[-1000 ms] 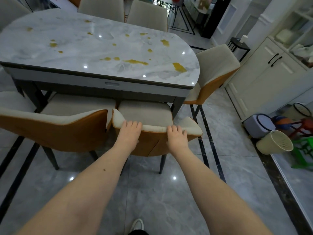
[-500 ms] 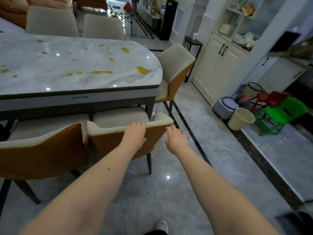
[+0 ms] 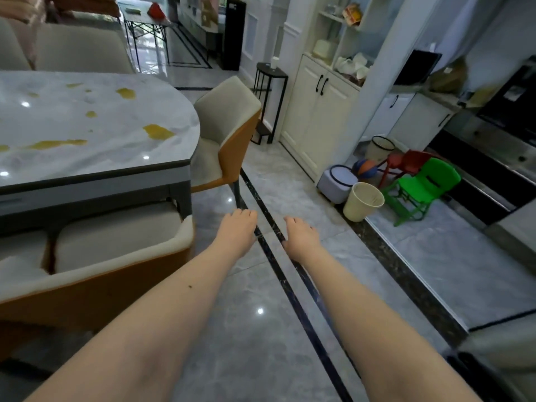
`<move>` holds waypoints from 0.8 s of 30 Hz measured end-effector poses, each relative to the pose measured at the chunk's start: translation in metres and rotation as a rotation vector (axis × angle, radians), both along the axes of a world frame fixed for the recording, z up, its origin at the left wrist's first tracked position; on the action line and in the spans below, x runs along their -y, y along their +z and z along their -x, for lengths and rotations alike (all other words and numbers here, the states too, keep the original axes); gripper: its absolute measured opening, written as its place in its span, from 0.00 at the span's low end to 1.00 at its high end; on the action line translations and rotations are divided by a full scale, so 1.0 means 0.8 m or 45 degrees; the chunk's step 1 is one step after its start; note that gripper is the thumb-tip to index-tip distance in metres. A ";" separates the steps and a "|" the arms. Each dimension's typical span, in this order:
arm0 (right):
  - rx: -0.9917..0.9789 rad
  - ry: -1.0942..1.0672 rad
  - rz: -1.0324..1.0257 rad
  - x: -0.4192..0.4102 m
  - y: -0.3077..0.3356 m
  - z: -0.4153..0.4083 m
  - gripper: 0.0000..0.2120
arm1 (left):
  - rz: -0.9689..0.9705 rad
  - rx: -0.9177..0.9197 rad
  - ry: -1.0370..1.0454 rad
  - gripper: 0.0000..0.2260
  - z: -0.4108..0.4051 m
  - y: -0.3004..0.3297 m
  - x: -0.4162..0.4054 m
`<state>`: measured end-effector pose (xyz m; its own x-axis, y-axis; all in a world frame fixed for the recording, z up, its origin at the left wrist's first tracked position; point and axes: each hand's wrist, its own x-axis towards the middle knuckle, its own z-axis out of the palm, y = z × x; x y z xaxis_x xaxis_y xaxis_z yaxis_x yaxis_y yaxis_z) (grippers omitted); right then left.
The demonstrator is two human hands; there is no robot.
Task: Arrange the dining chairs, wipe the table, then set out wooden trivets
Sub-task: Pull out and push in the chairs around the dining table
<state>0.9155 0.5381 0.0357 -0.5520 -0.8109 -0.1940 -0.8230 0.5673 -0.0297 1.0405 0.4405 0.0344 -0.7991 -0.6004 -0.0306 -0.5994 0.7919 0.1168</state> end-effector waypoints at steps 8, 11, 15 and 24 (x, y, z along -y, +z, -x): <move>0.006 -0.008 -0.028 0.035 0.016 0.145 0.24 | 0.011 0.006 0.022 0.25 0.126 0.008 0.049; 0.048 0.026 -0.001 0.067 0.016 0.180 0.24 | 0.003 -0.003 0.062 0.24 0.162 0.006 0.082; 0.017 0.064 0.004 0.129 0.015 0.235 0.24 | 0.016 -0.004 0.072 0.20 0.220 0.002 0.142; 0.020 0.125 0.024 0.273 0.042 0.361 0.27 | -0.081 -0.093 0.210 0.18 0.342 -0.003 0.296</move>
<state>0.6265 0.3193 0.0691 -0.4668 -0.8646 -0.1859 -0.8739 0.4832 -0.0530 0.7669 0.2035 0.0321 -0.6917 -0.7219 -0.0182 -0.7084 0.6734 0.2115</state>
